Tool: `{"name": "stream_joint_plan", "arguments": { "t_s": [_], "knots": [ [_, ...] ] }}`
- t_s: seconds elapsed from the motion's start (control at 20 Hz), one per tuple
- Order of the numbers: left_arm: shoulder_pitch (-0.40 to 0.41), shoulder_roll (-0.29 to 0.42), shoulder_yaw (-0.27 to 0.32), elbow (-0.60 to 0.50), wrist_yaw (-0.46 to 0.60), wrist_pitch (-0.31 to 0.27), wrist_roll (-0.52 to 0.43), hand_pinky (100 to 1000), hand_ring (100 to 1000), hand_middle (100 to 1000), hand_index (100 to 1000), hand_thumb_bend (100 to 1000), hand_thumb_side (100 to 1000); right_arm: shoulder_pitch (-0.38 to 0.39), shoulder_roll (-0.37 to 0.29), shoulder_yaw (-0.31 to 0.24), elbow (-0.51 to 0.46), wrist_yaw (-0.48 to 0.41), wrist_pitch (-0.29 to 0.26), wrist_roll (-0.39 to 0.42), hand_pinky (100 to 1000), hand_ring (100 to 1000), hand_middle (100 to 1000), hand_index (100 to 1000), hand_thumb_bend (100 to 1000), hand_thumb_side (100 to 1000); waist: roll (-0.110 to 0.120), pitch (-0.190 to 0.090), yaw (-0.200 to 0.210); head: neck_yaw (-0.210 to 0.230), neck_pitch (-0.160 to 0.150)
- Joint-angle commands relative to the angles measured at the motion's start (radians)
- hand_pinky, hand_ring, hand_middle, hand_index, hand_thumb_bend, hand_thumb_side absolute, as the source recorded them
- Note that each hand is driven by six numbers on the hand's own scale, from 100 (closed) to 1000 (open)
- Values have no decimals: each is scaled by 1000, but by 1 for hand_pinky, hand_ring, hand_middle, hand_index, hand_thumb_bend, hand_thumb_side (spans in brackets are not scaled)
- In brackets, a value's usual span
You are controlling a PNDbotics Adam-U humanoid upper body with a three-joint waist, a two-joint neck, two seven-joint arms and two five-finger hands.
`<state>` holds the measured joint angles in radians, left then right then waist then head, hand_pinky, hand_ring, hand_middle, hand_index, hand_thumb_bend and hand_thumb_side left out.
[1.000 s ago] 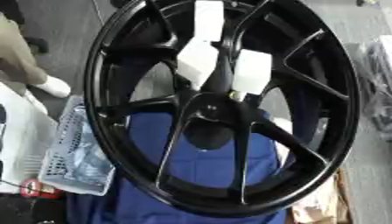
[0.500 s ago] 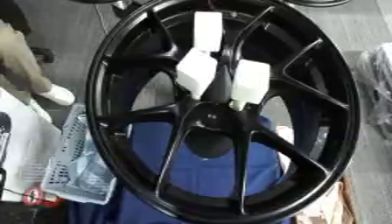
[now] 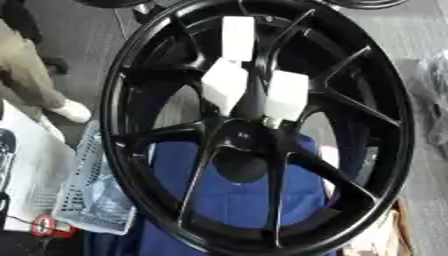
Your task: Pull the pin out of the wheel hub.
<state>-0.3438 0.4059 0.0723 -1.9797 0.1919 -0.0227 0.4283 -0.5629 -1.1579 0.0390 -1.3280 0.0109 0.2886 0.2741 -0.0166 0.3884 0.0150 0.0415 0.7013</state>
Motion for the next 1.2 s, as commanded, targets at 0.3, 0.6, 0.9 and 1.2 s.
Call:
{"name": "stream_joint_plan", "arguments": {
  "t_s": [0.3,0.6,0.9,1.2],
  "knots": [
    [-11,14,8,-20,-1,-2,-3,850,688,658,718,164,635,20,-21,-27,51,70,1,-40,775,827,806,832,425,105,6,-19,0,1,-5],
    [-10,12,7,-20,0,1,-5,851,689,659,719,165,637,22,-14,-41,82,107,-2,-53,800,882,881,869,399,100,6,-20,-3,3,-3],
    [-10,12,8,-20,-1,2,-7,850,689,658,718,165,637,18,-9,-45,86,104,-8,-59,781,841,833,843,422,103,5,-21,-3,3,-3],
    [-13,11,7,-20,-1,0,-7,850,689,659,718,166,634,-5,2,-46,33,56,-28,-94,767,811,796,823,474,229,2,-25,-3,5,-5]
  ]
}}
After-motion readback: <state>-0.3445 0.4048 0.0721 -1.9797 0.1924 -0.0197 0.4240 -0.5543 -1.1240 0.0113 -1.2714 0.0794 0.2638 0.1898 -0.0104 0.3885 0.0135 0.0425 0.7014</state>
